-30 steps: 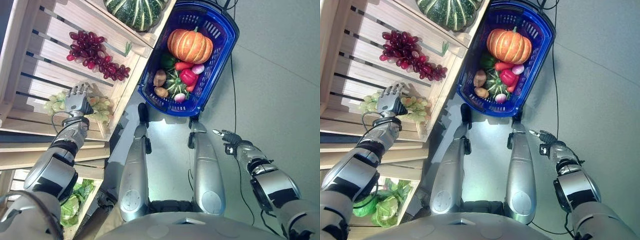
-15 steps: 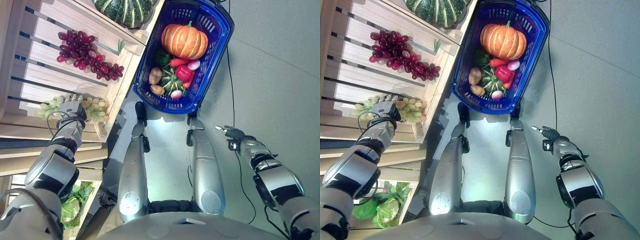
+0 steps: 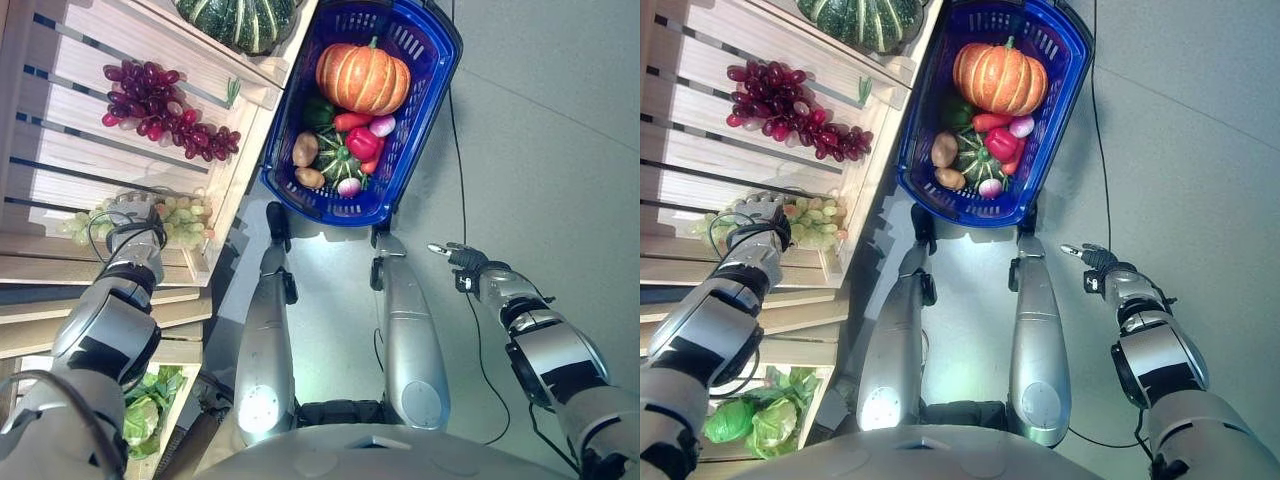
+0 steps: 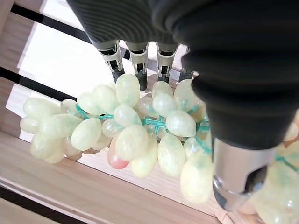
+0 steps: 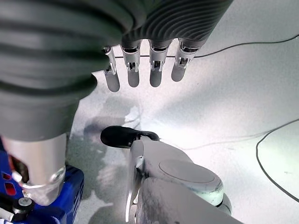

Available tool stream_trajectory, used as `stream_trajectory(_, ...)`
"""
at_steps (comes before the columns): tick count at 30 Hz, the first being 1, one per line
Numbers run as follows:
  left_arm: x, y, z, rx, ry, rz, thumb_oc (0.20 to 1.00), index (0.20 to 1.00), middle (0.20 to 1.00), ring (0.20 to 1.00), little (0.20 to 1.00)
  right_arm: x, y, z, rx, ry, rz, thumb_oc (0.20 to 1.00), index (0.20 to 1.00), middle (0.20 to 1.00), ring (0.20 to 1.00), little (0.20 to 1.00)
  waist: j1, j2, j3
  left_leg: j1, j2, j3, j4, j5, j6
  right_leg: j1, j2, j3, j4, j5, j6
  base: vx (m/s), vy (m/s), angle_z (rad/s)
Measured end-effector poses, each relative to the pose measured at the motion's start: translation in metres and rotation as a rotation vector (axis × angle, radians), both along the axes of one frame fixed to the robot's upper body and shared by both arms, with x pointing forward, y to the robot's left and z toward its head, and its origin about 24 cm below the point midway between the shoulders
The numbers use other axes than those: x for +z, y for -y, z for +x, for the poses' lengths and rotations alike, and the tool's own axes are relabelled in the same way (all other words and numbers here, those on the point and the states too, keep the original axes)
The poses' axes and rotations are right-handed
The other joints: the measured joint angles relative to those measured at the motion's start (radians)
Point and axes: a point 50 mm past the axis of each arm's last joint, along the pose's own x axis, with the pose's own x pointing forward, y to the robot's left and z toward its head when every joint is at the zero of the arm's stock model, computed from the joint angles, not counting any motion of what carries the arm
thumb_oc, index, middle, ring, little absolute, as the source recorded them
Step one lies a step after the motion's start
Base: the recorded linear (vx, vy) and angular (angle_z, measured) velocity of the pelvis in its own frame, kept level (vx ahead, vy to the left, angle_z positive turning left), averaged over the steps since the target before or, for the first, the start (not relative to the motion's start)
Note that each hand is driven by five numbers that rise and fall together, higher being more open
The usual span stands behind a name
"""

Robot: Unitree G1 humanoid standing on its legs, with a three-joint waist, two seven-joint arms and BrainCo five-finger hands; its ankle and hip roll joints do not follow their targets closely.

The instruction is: Pick up fruits and vegetables into the basket

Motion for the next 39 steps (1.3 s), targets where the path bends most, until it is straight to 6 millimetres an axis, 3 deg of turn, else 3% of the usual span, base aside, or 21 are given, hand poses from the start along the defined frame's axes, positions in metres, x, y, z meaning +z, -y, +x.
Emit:
stream_trajectory(7, 0.001, 0.001, 0.002, 0.048, -0.097, -0.065, 1.0, 1.0, 1.0, 1.0, 1.0, 0.002, 0.004, 0.0, -0.004, 0.001, -0.007, 1.0, 1.0, 1.0, 1.0, 1.0, -0.001, -0.004, -0.002, -0.025, 0.004, -0.008, 0.019, -0.007, -0.006, -0.015, 0.004, -0.006, 0.003, 0.0, 0.0, 0.0, 0.0, 0.0)
stream_trajectory(8, 0.001, 0.0, 0.002, 0.051, -0.105, -0.07, 0.95, 0.95, 0.95, 0.95, 0.95, 0.003, 0.004, 0.001, -0.004, 0.003, -0.007, 1.0, 1.0, 1.0, 1.0, 1.0, 0.0, -0.008, -0.003, -0.03, 0.004, -0.008, 0.021, -0.007, -0.007, -0.019, 0.004, -0.006, 0.004, 0.002, -0.002, 0.0, 0.0, 0.0)
stream_trajectory(9, 0.0, 0.001, 0.001, 0.051, -0.11, -0.073, 0.52, 0.52, 0.52, 0.52, 0.52, 0.003, 0.004, 0.001, -0.004, 0.005, -0.007, 1.0, 1.0, 1.0, 1.0, 1.0, 0.0, -0.01, -0.002, -0.034, 0.004, -0.01, 0.024, -0.006, -0.007, -0.021, 0.003, -0.007, 0.004, 0.004, -0.005, 0.0, 0.0, 0.0)
stream_trajectory(10, 0.0, 0.001, 0.001, 0.051, -0.121, -0.079, 0.2, 0.2, 0.2, 0.2, 0.2, 0.004, 0.003, 0.002, -0.003, 0.005, -0.008, 1.0, 1.0, 1.0, 1.0, 1.0, 0.0, -0.013, -0.002, -0.037, 0.004, -0.01, 0.029, -0.007, -0.008, -0.022, 0.003, -0.007, 0.005, 0.005, -0.006, 0.0, 0.0, 0.0)
stream_trajectory(29, -0.003, 0.0, 0.0, 0.081, -0.208, -0.185, 0.2, 0.2, 0.2, 0.2, 0.2, 0.01, 0.0, 0.009, 0.021, 0.023, 0.0, 1.0, 1.0, 1.0, 1.0, 1.0, -0.003, -0.019, -0.002, -0.036, 0.002, -0.011, 0.037, -0.01, -0.004, -0.022, 0.001, -0.005, 0.016, 0.004, -0.005, 0.0, 0.0, 0.0)
stream_trajectory(36, 0.001, -0.005, -0.001, 0.155, -0.135, -0.395, 0.2, 0.2, 0.2, 0.2, 0.2, 0.01, 0.0, 0.009, 0.022, 0.023, 0.001, 1.0, 1.0, 1.0, 1.0, 1.0, -0.002, -0.019, -0.002, -0.036, 0.002, -0.011, 0.037, -0.01, -0.004, -0.022, 0.001, -0.005, 0.016, 0.005, -0.006, 0.0, 0.0, 0.0)
stream_trajectory(39, 0.001, -0.006, -0.001, 0.208, -0.054, -0.612, 0.2, 0.2, 0.2, 0.2, 0.2, 0.01, 0.0, 0.009, 0.021, 0.022, 0.001, 1.0, 1.0, 1.0, 1.0, 1.0, -0.001, -0.019, -0.002, -0.034, 0.002, -0.01, 0.037, -0.01, -0.004, -0.021, 0.001, -0.004, 0.016, 0.005, -0.006, 0.0, 0.0, 0.0)
